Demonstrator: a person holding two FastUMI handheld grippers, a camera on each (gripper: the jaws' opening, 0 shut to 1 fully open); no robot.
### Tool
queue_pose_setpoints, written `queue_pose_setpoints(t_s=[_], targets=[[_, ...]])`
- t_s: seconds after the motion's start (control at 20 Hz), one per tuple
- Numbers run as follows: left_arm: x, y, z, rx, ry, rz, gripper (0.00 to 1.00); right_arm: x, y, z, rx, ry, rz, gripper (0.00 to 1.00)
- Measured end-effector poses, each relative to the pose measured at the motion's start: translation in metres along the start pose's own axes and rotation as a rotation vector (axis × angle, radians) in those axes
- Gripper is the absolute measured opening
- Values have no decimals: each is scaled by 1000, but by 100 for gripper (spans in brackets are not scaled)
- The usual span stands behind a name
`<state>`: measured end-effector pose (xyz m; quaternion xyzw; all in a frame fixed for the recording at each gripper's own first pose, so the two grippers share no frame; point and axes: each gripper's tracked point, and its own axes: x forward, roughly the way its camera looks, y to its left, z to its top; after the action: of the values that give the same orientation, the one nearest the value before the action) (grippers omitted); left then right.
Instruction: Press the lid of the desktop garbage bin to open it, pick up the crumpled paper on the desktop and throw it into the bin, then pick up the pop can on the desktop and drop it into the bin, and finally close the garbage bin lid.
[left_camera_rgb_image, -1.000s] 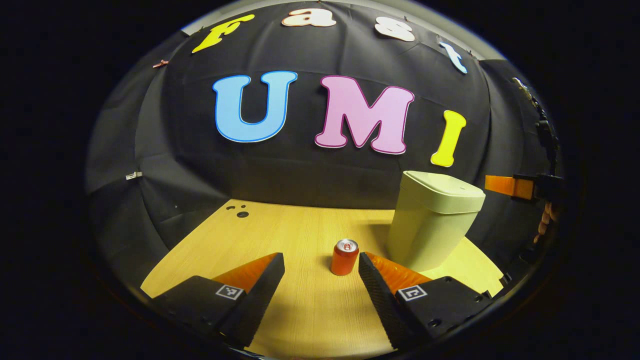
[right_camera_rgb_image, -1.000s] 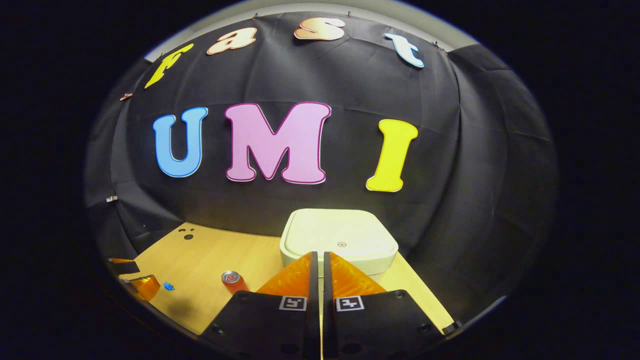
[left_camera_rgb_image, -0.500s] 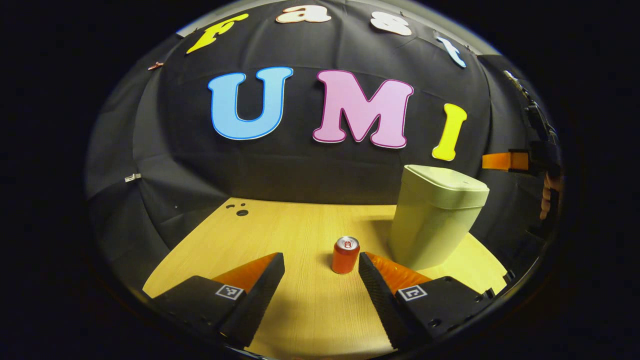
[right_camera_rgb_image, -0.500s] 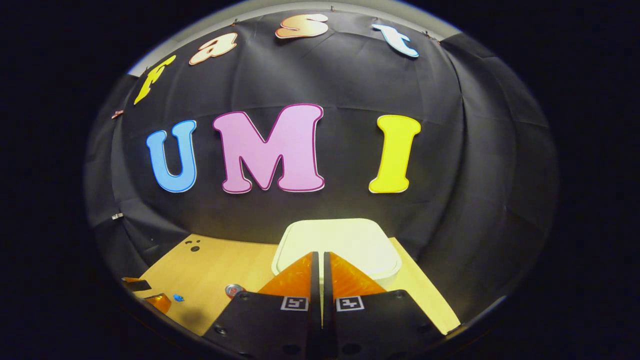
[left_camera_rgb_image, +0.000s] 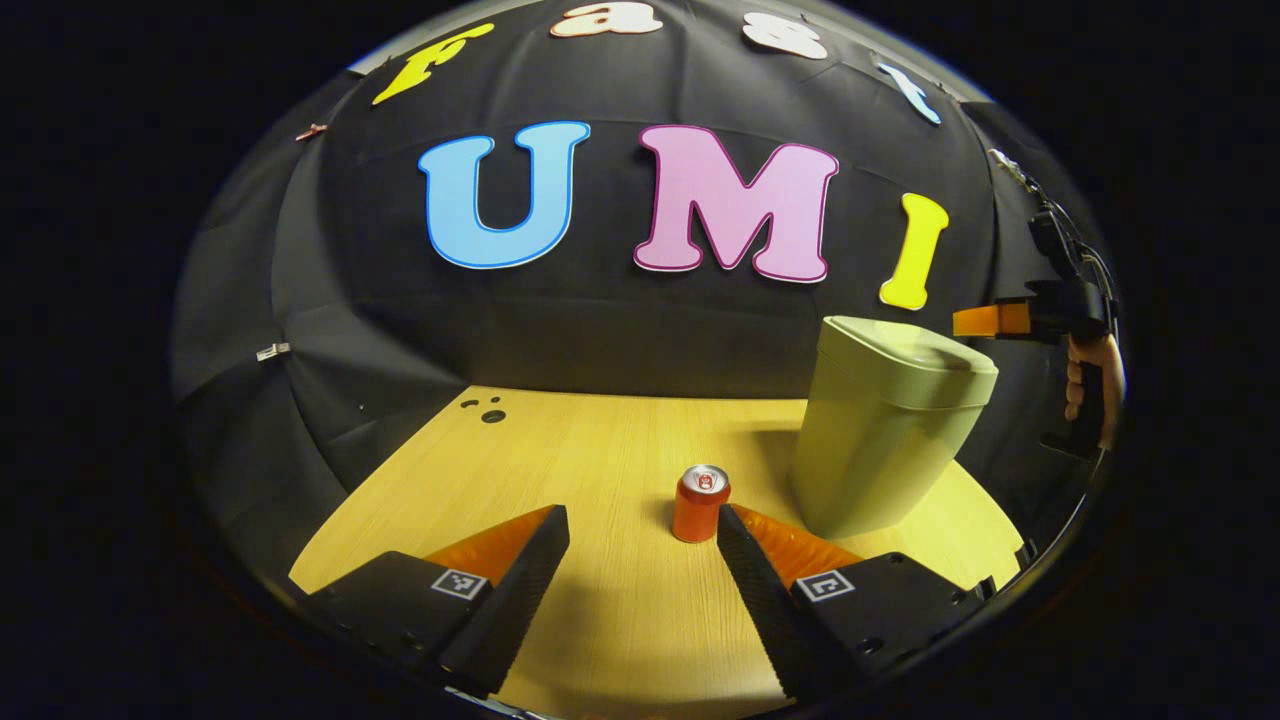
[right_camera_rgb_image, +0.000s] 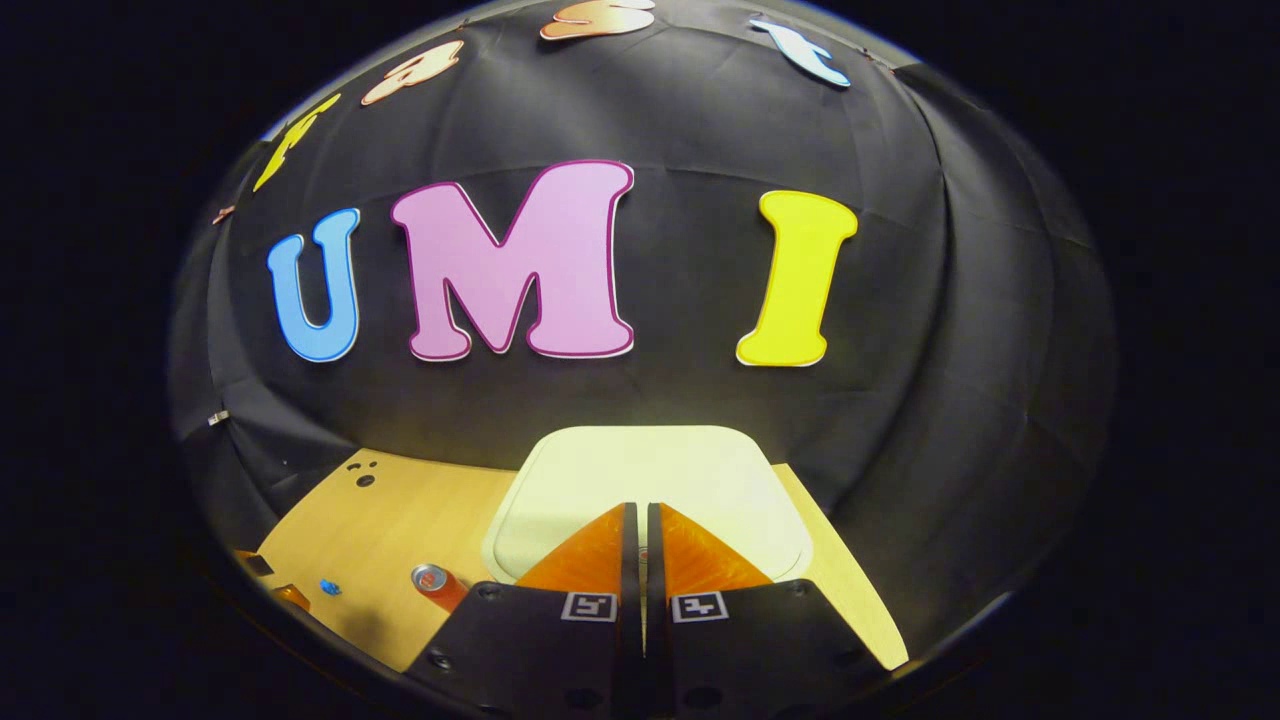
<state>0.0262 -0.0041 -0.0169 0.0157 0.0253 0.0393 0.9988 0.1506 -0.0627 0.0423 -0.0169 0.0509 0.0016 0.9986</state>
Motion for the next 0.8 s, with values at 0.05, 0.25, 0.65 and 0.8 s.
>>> queue_pose_setpoints(t_s=[0.05, 0.25, 0.65, 0.8], targets=[[0, 1, 0, 1, 3, 6, 96, 3, 1, -5, -1, 11, 6, 5], [3, 3, -4, -3, 15, 26, 96, 3, 5, -17, -1, 28, 23, 6], [5, 7, -8, -8, 27, 47, 96, 3, 6, -22, -35, 26, 41, 6], [5, 9, -8, -9, 20, 49, 96, 3, 6, -24, -24, 30, 42, 6]])
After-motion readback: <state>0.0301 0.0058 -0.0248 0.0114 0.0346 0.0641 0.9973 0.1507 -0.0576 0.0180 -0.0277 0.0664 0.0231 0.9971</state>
